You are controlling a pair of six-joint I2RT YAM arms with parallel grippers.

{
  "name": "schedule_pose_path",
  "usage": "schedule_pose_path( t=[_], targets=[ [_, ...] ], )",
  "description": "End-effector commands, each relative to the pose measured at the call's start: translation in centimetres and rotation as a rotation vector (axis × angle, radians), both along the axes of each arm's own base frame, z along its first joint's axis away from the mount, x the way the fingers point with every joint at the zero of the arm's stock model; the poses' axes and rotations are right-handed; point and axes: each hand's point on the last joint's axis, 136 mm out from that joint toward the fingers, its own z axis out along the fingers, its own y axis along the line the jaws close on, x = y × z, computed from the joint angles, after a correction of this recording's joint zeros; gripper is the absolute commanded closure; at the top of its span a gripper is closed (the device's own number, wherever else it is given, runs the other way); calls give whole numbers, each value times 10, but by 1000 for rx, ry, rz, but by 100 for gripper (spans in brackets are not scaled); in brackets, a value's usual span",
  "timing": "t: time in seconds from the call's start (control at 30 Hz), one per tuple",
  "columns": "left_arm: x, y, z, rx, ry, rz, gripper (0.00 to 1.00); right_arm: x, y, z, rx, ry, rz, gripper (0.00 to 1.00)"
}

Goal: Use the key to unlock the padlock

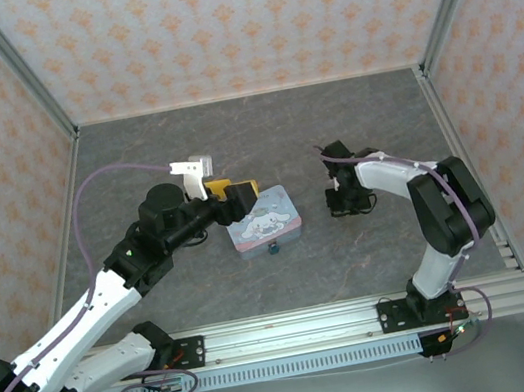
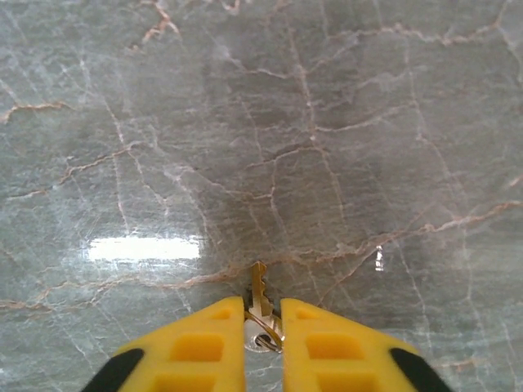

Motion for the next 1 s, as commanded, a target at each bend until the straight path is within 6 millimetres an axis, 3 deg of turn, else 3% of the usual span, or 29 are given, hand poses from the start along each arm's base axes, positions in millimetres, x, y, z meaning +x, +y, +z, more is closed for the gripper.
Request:
schedule_pose_path(
  t=[0.0,0.1,0.33,0.6,0.8,0.97],
  targets=[
    [2,0,12,-26,-28,3,17,-15,-4,-6,-15,49,-1,93],
    [3,-1,11,-25,-25,4,17,-12,-8,5,-34,7,2,100],
    [13,9,12,-33,20,79,17,3,-3,40,-15,-124,94,100],
    [41,22,-11,-141,311,183,18,22,39,126,2,-481,456,100],
    [44,6,-17,-193,396,130,25,8,79,203,-5,-904,801,100],
    [36,-14,-8,-215,385,20,33,-22,101,234,-124,-1176,1151,100]
  ],
)
